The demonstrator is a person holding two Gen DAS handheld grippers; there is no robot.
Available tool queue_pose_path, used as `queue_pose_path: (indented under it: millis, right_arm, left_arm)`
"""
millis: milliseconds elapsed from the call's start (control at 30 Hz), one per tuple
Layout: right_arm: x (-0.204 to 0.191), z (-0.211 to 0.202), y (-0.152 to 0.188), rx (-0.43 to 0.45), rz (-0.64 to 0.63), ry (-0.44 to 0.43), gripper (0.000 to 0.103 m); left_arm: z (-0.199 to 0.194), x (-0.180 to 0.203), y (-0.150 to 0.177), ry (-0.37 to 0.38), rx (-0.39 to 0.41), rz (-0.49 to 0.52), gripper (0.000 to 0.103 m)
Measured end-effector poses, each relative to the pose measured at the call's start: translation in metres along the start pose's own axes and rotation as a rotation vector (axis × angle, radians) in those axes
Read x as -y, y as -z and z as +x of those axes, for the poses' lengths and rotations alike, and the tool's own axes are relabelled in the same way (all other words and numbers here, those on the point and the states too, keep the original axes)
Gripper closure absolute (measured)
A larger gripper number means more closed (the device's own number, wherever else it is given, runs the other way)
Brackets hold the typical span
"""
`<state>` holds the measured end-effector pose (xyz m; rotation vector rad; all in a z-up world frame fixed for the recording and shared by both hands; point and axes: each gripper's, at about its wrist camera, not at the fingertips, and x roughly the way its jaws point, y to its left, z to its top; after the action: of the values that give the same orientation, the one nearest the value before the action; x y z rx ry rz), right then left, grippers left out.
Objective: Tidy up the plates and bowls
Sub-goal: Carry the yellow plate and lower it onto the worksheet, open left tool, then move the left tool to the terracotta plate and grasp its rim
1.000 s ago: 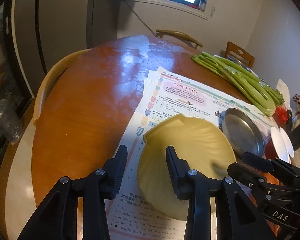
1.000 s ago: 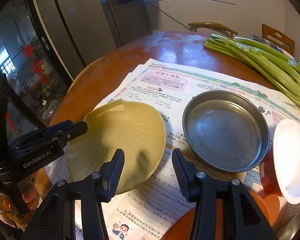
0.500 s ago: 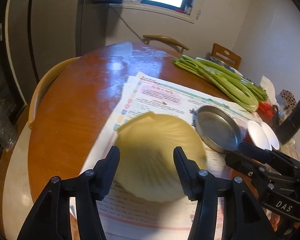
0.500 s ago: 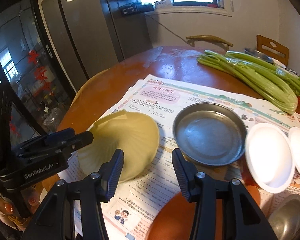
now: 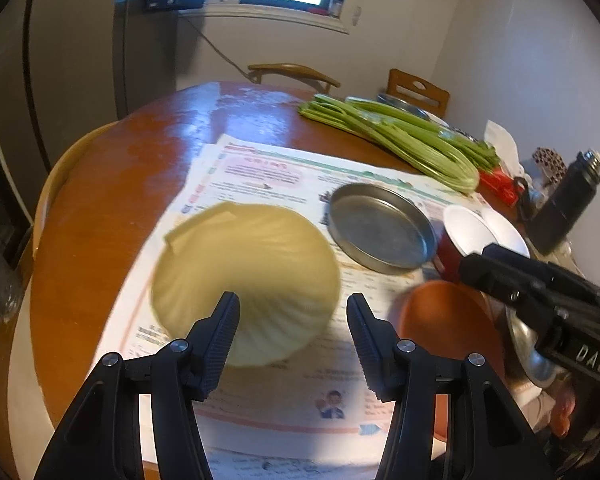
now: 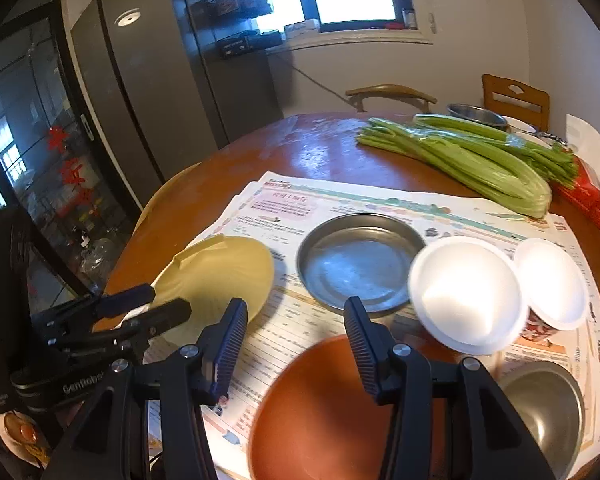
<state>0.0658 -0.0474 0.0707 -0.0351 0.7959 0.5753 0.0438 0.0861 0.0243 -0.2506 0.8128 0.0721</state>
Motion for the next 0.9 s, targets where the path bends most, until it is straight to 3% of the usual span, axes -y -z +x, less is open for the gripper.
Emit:
queue_pose_path:
  millis: [500,900]
  right_arm:
    - [0.051,-0.038,0.014,0.043,0.044,0.117,0.053]
    - [0.058,-0.022,0.034,-0.069,-0.014,0.124,0.053]
  left_arm:
    - [0.009,0.047,0.024,0.040,-0.069,0.083,0.046]
    - [0.019,0.071,0.044,0.055,-0.134,0.132,0.046]
